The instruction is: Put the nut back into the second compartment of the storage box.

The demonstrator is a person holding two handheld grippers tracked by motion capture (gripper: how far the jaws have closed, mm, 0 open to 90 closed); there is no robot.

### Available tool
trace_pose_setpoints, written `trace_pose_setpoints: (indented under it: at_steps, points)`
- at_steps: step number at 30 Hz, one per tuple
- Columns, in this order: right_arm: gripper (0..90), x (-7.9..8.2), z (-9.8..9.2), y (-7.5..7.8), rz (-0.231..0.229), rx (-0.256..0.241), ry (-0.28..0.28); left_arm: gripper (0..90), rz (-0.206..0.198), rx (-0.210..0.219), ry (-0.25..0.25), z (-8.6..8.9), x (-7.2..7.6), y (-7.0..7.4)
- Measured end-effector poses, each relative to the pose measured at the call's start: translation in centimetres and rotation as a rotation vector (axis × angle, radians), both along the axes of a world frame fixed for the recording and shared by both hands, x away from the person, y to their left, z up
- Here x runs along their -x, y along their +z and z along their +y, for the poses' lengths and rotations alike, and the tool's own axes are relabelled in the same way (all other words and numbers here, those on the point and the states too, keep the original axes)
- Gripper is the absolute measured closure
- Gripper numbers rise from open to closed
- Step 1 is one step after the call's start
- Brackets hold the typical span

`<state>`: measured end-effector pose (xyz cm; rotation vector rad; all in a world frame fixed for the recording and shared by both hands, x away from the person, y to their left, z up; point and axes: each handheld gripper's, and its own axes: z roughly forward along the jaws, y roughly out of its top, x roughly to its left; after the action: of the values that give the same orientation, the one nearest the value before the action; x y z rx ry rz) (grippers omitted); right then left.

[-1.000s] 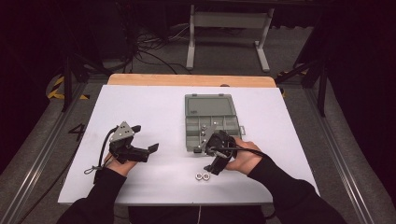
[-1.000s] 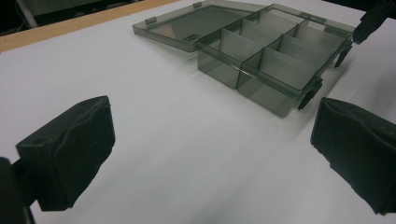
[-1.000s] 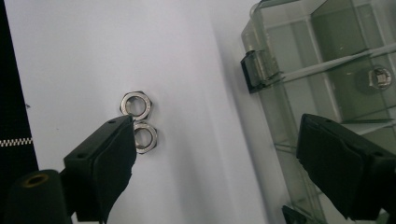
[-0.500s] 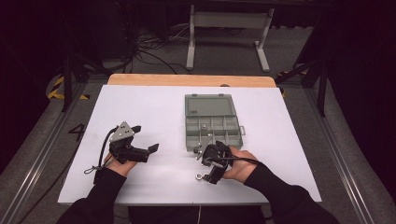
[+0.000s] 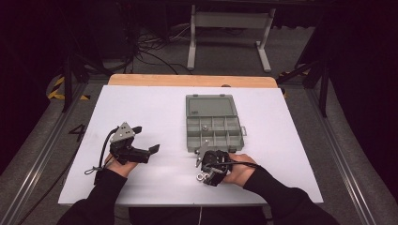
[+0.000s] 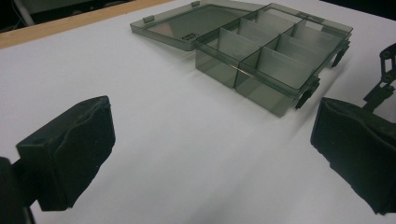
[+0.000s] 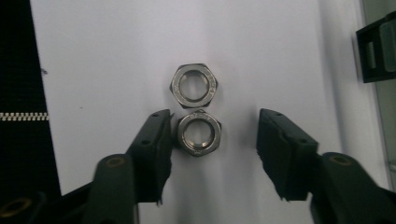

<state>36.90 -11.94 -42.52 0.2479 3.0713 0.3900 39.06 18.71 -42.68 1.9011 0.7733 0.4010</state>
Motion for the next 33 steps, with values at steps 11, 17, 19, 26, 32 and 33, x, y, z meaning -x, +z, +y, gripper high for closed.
trace_pose_setpoints:
  at_steps: [11, 17, 19, 26, 32, 33]
  points:
    - [70.1, 0.2, 0.2, 0.3, 0.004, 0.01, 0.033, 0.7, 0.002, -0.001, 0.002, 0.0, 0.0, 0.0]
    - [70.0, 0.0, 0.0, 1.5, -0.001, -0.008, 0.032, 0.7, 0.002, 0.0, 0.003, 0.0, 0.0, 0.0]
    - [70.0, -0.1, -0.1, 1.8, -0.004, -0.006, 0.033, 0.7, 0.002, -0.001, 0.004, 0.0, 0.0, 0.0]
    - [70.0, -1.2, -0.1, 4.3, -0.031, -0.032, 0.022, 0.7, 0.004, 0.003, 0.005, 0.1, 0.0, 0.0]
    - [70.0, -2.4, 0.1, 5.8, -0.041, -0.047, 0.013, 0.7, 0.002, 0.0, 0.003, 0.1, -0.1, 0.0]
    - [70.0, -2.7, 0.1, 6.1, -0.047, -0.047, 0.011, 0.7, 0.004, 0.003, 0.004, 0.1, 0.0, 0.0]
